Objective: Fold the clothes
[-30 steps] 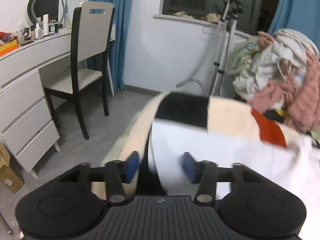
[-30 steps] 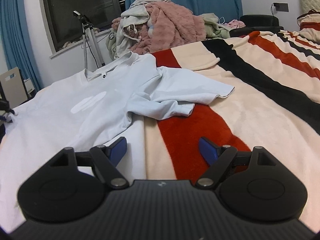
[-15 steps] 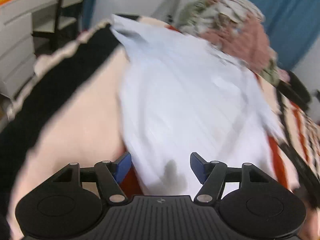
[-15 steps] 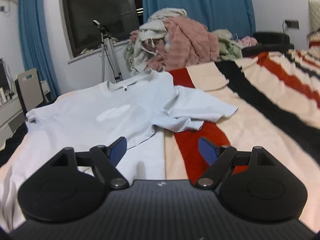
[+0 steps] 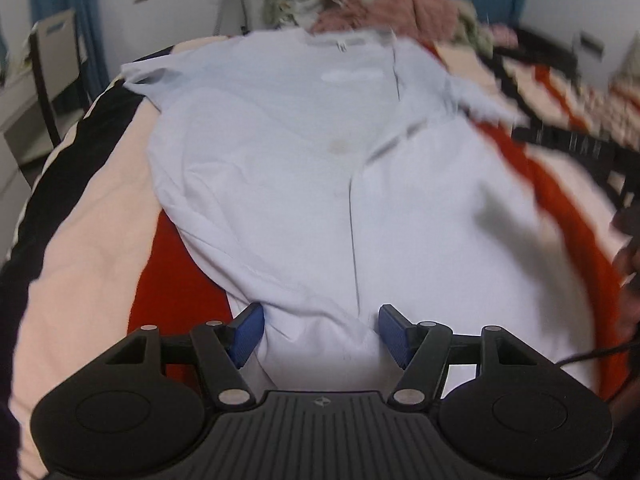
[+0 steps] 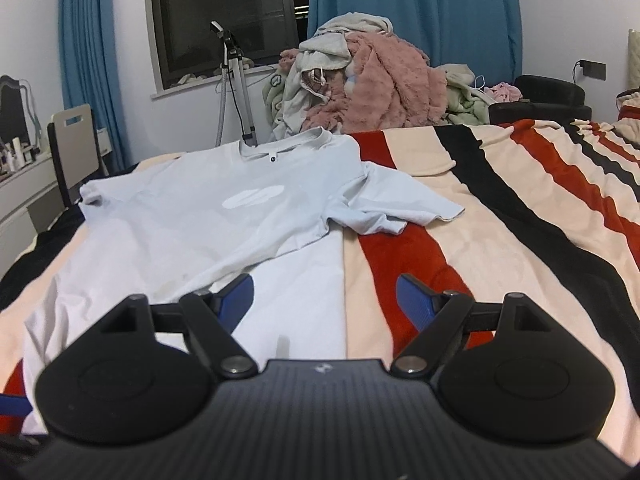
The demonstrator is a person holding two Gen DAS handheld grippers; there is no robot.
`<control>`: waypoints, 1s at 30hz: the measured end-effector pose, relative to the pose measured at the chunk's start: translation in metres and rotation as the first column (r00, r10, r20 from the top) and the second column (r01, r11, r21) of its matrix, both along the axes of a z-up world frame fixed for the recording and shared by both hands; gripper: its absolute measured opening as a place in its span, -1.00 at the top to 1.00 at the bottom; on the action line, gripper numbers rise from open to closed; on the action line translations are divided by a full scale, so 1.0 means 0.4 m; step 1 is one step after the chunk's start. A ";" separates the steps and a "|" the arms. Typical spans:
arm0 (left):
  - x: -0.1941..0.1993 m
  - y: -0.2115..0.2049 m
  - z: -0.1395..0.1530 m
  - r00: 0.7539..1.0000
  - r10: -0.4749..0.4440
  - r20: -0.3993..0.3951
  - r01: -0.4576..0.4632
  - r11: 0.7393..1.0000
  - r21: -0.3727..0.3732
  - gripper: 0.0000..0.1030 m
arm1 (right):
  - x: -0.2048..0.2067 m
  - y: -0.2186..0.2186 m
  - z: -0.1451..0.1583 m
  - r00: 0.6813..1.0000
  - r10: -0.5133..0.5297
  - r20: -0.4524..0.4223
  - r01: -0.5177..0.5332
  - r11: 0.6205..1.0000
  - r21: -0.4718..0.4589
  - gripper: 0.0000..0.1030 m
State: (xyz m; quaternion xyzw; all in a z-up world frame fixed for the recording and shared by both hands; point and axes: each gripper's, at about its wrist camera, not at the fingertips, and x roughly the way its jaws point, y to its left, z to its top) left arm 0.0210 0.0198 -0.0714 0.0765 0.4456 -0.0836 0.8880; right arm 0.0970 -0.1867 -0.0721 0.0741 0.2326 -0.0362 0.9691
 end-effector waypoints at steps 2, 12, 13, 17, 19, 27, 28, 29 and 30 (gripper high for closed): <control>-0.004 0.002 -0.002 1.000 -0.012 -0.009 0.013 1.000 0.016 -0.12 | -0.003 0.002 -0.004 1.000 -0.004 -0.009 0.004 1.000 -0.013 -0.56; 0.004 0.199 0.093 0.975 0.157 -0.154 -0.165 0.986 -0.038 0.88 | -0.027 -0.014 -0.004 0.999 -0.017 -0.030 0.017 1.000 0.013 -0.55; -0.002 0.234 0.104 0.964 0.201 -0.173 -0.208 0.978 -0.024 0.88 | -0.026 -0.015 -0.004 0.999 -0.018 -0.032 0.019 1.000 0.020 -0.55; -0.017 0.367 0.122 0.899 0.344 -0.271 -0.358 0.934 -0.001 0.87 | -0.019 -0.018 -0.003 0.999 -0.018 -0.031 0.019 0.999 0.033 -0.55; -0.028 0.392 0.135 0.894 0.361 -0.266 -0.378 0.926 -0.014 0.71 | -0.020 -0.017 -0.001 1.000 -0.014 -0.028 0.015 0.999 0.033 -0.55; -0.049 0.306 0.231 0.965 0.262 -0.028 -0.264 0.962 -0.077 -0.56 | -0.037 -0.015 0.027 1.000 -0.008 0.019 0.007 0.999 0.042 -0.55; -0.045 0.286 0.242 0.969 0.247 0.010 -0.245 0.965 -0.098 -0.59 | -0.039 -0.015 0.031 1.000 -0.007 0.027 0.006 0.999 0.042 -0.55; -0.037 0.264 0.251 0.971 0.234 0.042 -0.227 0.966 -0.122 -0.61 | -0.042 -0.015 0.036 0.999 -0.007 0.036 0.005 0.999 0.041 -0.55; -0.028 0.243 0.259 0.972 0.221 0.073 -0.209 0.967 -0.146 -0.64 | -0.045 -0.015 0.040 0.999 -0.007 0.044 0.006 0.999 0.039 -0.55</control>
